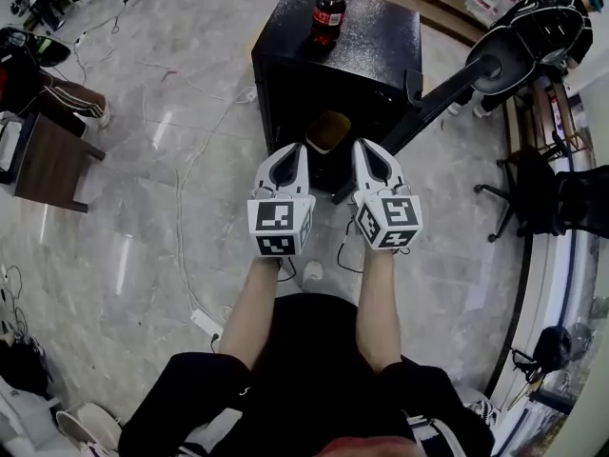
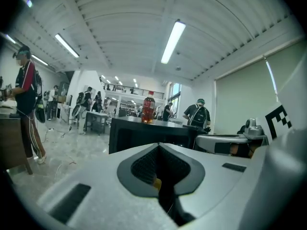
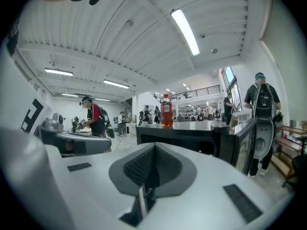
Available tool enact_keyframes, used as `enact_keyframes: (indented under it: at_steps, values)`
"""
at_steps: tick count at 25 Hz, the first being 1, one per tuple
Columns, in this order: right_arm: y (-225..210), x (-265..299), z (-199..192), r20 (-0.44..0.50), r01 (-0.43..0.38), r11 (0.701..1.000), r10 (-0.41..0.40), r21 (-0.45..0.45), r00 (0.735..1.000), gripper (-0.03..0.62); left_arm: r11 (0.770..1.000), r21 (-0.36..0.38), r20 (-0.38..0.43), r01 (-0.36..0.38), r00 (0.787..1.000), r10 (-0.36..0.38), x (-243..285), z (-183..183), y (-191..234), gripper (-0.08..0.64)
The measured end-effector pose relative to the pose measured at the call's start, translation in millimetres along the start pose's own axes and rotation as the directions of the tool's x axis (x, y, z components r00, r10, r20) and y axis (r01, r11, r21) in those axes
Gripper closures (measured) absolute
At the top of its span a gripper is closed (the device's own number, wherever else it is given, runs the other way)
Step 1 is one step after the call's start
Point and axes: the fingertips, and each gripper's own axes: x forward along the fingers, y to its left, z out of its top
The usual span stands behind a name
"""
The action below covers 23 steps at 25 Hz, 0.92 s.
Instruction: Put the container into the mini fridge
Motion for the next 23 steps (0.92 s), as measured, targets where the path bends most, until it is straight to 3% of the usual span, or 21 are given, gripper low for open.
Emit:
enact_keyframes:
  at_steps: [9, 23]
  values:
    - [0, -10, 35, 0.073, 0.011, 0.999, -0.008, -0.045, 0.997, 0.58, 0.999, 0.045, 0.07, 0.018, 0.997, -0.021, -4, 34, -11, 0.555]
    - [-6, 3, 35, 0.079, 0.017, 0.999, -0.014, -0.04, 0.997, 0.58, 0.998, 0.056, 0.063, 0.023, 0.998, -0.027, 9, 35, -7, 0.555]
